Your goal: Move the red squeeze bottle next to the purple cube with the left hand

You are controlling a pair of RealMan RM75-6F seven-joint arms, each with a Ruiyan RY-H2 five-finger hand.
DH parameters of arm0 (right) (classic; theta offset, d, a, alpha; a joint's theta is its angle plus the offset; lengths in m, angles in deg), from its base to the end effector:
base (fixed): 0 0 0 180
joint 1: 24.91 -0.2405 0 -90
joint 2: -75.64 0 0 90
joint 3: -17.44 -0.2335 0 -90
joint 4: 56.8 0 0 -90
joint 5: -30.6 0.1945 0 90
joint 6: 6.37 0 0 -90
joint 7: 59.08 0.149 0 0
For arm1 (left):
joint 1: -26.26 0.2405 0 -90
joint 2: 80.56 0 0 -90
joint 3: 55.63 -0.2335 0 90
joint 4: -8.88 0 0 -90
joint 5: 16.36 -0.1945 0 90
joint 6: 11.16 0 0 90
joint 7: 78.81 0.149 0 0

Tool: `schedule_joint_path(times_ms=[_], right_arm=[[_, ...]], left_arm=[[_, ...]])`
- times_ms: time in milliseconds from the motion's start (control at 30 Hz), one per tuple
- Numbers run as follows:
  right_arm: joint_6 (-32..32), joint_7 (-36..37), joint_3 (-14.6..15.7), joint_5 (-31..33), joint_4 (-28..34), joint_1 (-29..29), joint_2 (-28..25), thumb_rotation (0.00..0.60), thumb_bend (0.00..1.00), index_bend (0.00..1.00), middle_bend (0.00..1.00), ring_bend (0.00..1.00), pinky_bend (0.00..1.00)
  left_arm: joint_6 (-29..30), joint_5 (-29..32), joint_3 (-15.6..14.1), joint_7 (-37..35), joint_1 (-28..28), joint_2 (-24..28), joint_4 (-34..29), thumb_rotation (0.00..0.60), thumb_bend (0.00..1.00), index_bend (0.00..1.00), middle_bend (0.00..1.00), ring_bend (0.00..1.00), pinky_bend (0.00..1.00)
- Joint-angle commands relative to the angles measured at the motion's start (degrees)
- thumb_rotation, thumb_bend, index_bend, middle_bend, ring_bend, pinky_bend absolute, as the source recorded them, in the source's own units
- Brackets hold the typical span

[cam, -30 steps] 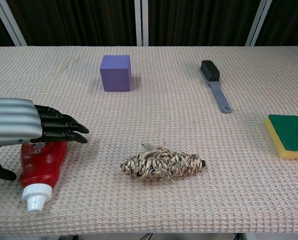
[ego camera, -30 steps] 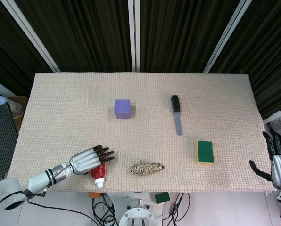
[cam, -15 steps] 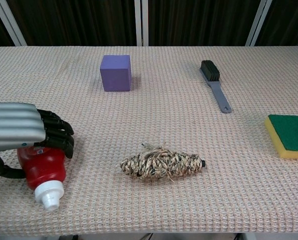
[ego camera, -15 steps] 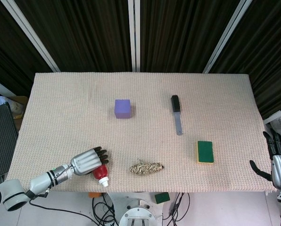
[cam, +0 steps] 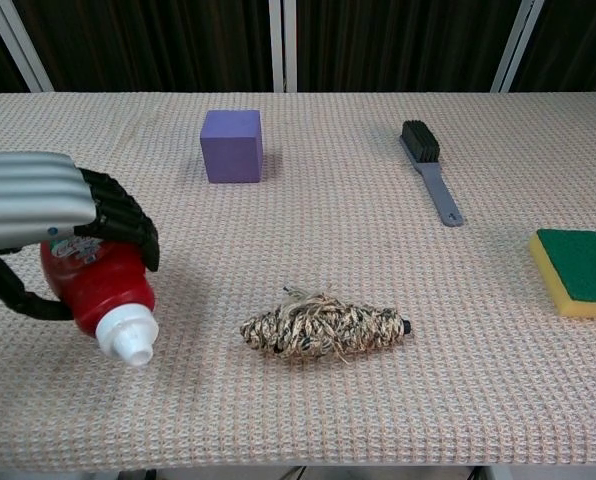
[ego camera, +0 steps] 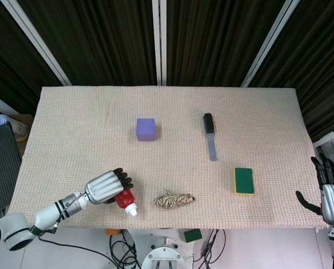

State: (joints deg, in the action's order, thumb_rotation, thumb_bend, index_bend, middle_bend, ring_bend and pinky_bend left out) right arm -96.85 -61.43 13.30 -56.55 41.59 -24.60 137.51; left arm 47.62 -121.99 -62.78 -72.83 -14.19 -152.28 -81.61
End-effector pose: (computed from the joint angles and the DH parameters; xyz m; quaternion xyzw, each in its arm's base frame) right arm -0.2737 -0.1608 0.1811 0.5567 -0.3820 0.4079 0.6146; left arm -0.1531 0.2461 0.0320 -0.8953 -0.1651 -0.3313 0.2480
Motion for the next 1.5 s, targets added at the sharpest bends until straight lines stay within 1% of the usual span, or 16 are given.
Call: schedule_joint_path(times_ms=[33, 133, 167, 233, 333, 467, 667, 900, 967, 1033, 1067, 1100, 1133, 1200, 1333, 1500], right_arm=[[-0.5, 0.3, -0.2, -0.3, -0.1, 0.0, 0.0, 0.600, 0.24, 0.00, 0.00, 0.00, 0.00], [-0.8, 0.6, -0.5, -0.4, 0.0, 0.0, -0.1, 0.600, 0.24, 0.00, 0.00, 0.00, 0.00], [-0.9, 0.8, -0.6, -0.3, 0.0, 0.0, -0.1, 0.600, 0.24, 0.00, 0.00, 0.00, 0.00], [-0.8, 1.1, -0.6, -0.2, -0.1, 0.0, -0.2, 0.600, 0.24, 0.00, 0.00, 0.00, 0.00], [-1.0, 1.7, -0.7, 0.1, -0.4, 0.1, -0.3, 0.600, 0.24, 0.00, 0.00, 0.00, 0.00], [-2.1, 3.3, -1.2, 0.4, -1.1, 0.6, -0.8, 0.600, 0.24, 0.00, 0.00, 0.00, 0.00], [-2.5, 5.2, -1.5, 1.0, -2.1, 1.0, -1.4, 0.600, 0.24, 0.00, 0.00, 0.00, 0.00], [-1.5, 6.3, -1.7, 2.1, -3.3, 0.8, -1.1, 0.600, 0.24, 0.00, 0.00, 0.00, 0.00], [-1.1, 6.5, -1.8, 2.2, -3.5, 0.6, -1.0, 0.600, 0.24, 0.00, 0.00, 0.00, 0.00], [-0.8, 6.9, -1.7, 1.7, -3.7, 0.4, -1.0, 0.600, 0.23, 0.00, 0.00, 0.00, 0.00], [-0.8, 7.2, -1.6, 1.4, -3.8, 0.3, -0.9, 0.600, 0.22, 0.00, 0.00, 0.00, 0.00], [-0.8, 7.2, -1.6, 1.3, -3.9, 0.2, -0.9, 0.600, 0.21, 0.00, 0.00, 0.00, 0.00], [-0.9, 7.0, -1.7, 1.3, -4.0, 0.2, -0.8, 0.600, 0.21, 0.00, 0.00, 0.00, 0.00], [-0.9, 6.8, -1.7, 1.4, -4.0, 0.1, -0.6, 0.600, 0.21, 0.00, 0.00, 0.00, 0.00], [-0.8, 6.6, -1.8, 1.5, -4.0, 0.1, -0.4, 0.600, 0.21, 0.00, 0.00, 0.00, 0.00], [-1.2, 6.2, -1.7, 1.2, -3.7, 0.2, -0.4, 0.600, 0.21, 0.00, 0.00, 0.00, 0.00]], left_arm=[[-0.1, 1.7, 3.3, -1.7, -2.1, 0.5, -2.1, 0.600, 0.32, 0.64, 0.61, 0.44, 0.51], [-2.9, 4.4, 7.3, -1.2, -5.3, -0.4, -3.6, 0.600, 0.32, 0.64, 0.61, 0.45, 0.51], [-5.3, 6.4, 9.3, -0.8, -7.1, -1.5, -3.8, 0.600, 0.32, 0.65, 0.61, 0.45, 0.51], [-9.2, 9.8, 12.0, 0.0, -9.7, -3.8, -2.8, 0.600, 0.32, 0.65, 0.61, 0.45, 0.51], [-15.1, 15.1, 15.3, 2.2, -14.0, -9.4, 1.5, 0.600, 0.32, 0.65, 0.61, 0.45, 0.52], [-19.6, 21.0, 18.5, 3.6, -18.3, -17.7, 8.2, 0.600, 0.31, 0.66, 0.62, 0.45, 0.54], [-23.4, 26.3, 20.8, 4.2, -23.2, -26.0, 18.2, 0.600, 0.31, 0.66, 0.62, 0.45, 0.54], [-24.9, 29.5, 21.2, 4.7, -25.8, -30.2, 26.0, 0.600, 0.31, 0.64, 0.61, 0.45, 0.54], [-24.7, 29.9, 21.0, 5.2, -26.1, -30.6, 27.1, 0.600, 0.31, 0.59, 0.57, 0.43, 0.53], [-25.4, 30.6, 20.7, 5.3, -26.2, -30.3, 27.3, 0.600, 0.27, 0.37, 0.43, 0.33, 0.48], [-25.6, 31.1, 20.6, 5.5, -26.3, -30.0, 27.1, 0.600, 0.24, 0.29, 0.37, 0.28, 0.46], [-25.5, 31.3, 20.5, 5.9, -26.2, -29.7, 26.9, 0.600, 0.20, 0.18, 0.28, 0.22, 0.42], [-25.3, 31.6, 20.5, 6.1, -26.2, -29.4, 26.5, 0.600, 0.15, 0.10, 0.21, 0.17, 0.39], [-25.2, 32.3, 20.4, 6.4, -25.9, -28.5, 25.2, 0.600, 0.09, 0.04, 0.14, 0.12, 0.36], [-25.9, 33.8, 19.8, 6.9, -25.7, -26.4, 22.6, 0.600, 0.04, 0.00, 0.03, 0.10, 0.31], [-24.9, 35.3, 18.9, 8.9, -25.3, -24.6, 19.8, 0.600, 0.02, 0.00, 0.01, 0.09, 0.29]])
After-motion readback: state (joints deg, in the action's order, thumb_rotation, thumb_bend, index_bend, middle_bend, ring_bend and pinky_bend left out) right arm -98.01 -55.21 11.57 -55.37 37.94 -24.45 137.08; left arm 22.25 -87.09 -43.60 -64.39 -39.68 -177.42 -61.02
